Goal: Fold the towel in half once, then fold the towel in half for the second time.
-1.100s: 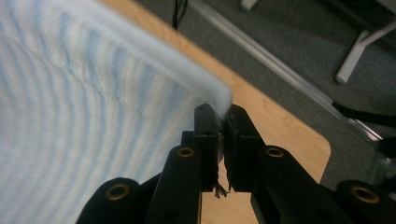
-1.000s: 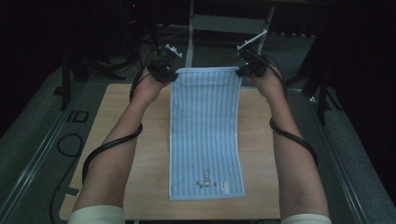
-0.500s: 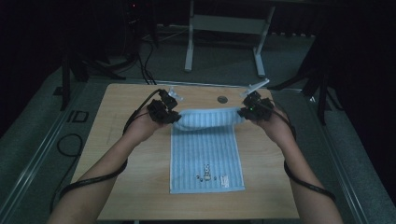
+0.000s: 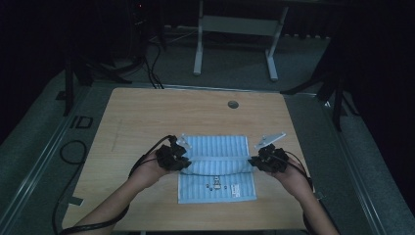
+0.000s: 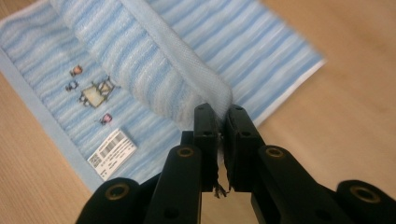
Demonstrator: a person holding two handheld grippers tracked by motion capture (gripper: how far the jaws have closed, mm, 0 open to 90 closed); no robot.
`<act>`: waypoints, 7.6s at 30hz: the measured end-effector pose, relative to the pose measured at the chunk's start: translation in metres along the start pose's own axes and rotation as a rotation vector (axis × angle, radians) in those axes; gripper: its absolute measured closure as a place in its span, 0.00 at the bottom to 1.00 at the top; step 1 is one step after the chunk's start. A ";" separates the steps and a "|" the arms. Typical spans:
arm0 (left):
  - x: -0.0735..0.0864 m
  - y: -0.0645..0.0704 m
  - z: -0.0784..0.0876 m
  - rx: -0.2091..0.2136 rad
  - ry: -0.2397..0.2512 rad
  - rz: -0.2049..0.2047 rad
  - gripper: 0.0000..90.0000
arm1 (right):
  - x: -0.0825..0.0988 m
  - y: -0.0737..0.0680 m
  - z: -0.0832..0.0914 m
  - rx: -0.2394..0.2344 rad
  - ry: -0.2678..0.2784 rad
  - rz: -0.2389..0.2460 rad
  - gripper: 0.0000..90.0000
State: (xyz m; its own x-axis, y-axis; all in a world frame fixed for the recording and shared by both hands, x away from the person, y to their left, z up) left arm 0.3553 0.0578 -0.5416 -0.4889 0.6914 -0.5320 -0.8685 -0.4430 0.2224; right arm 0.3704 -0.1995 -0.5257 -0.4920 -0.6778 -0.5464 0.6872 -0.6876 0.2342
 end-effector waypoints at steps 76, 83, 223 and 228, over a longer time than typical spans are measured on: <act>-0.003 -0.092 -0.001 -0.079 0.050 0.128 0.47 | -0.021 0.067 -0.065 0.020 -0.124 -0.117 0.62; -0.017 -0.108 -0.009 -0.076 0.042 0.158 0.47 | -0.037 0.080 -0.081 0.016 -0.141 -0.158 0.62; 0.028 -0.085 -0.030 0.039 0.117 0.112 0.56 | -0.022 0.003 -0.104 -0.057 -0.009 -0.055 0.72; 0.026 -0.101 -0.028 0.033 0.128 0.126 0.56 | -0.034 0.011 -0.115 -0.066 -0.006 -0.079 0.72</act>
State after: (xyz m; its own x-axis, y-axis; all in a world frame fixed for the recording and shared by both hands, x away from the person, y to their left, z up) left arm 0.4327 0.1045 -0.6002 -0.5817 0.5522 -0.5973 -0.8041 -0.5011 0.3198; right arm 0.4559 -0.1538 -0.5966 -0.5490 -0.6242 -0.5559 0.6802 -0.7202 0.1369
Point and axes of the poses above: each handheld gripper's, and its own axes: z roughly backward along the jaws, x roughly out of its underside, y roughly to its right, the point moved 8 cm from there along -z, roughly forward along the jaws, and after that the axes turned 13 degrees about x, right-handed, at the moved point
